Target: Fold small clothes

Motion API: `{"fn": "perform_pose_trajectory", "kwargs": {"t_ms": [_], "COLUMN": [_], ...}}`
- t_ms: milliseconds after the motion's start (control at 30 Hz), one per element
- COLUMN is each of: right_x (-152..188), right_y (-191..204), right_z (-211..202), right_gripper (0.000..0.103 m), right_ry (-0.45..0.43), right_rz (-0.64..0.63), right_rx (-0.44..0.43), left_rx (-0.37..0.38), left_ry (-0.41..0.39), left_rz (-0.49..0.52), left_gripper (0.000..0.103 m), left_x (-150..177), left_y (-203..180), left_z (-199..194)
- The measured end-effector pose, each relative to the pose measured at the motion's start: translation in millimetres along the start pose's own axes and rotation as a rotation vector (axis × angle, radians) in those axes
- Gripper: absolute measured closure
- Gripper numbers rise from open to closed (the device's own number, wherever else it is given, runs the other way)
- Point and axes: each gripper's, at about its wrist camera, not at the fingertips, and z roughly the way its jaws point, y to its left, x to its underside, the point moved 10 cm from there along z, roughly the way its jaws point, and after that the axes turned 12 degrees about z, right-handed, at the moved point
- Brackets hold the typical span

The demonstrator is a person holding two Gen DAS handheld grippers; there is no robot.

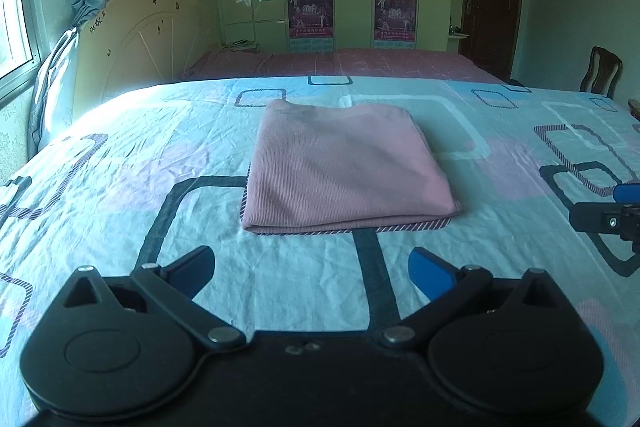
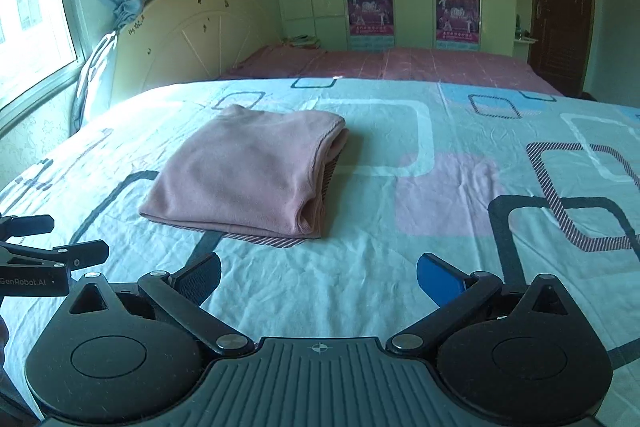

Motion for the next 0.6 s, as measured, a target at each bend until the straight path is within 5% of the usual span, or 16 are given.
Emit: {"fn": "perform_pose_trajectory", "kwargs": {"t_ms": [600], "right_x": [38], "right_y": [4], "right_z": [-113], "right_gripper": [0.000], "right_ry": [-0.114], "right_rz": [0.010], "right_rx": [0.055], "left_rx": [0.029], "left_ry": [-0.125], "left_rz": [-0.019], "left_gripper": [0.001], "left_x": [7], "left_y": [-36], "left_z": [-107]}}
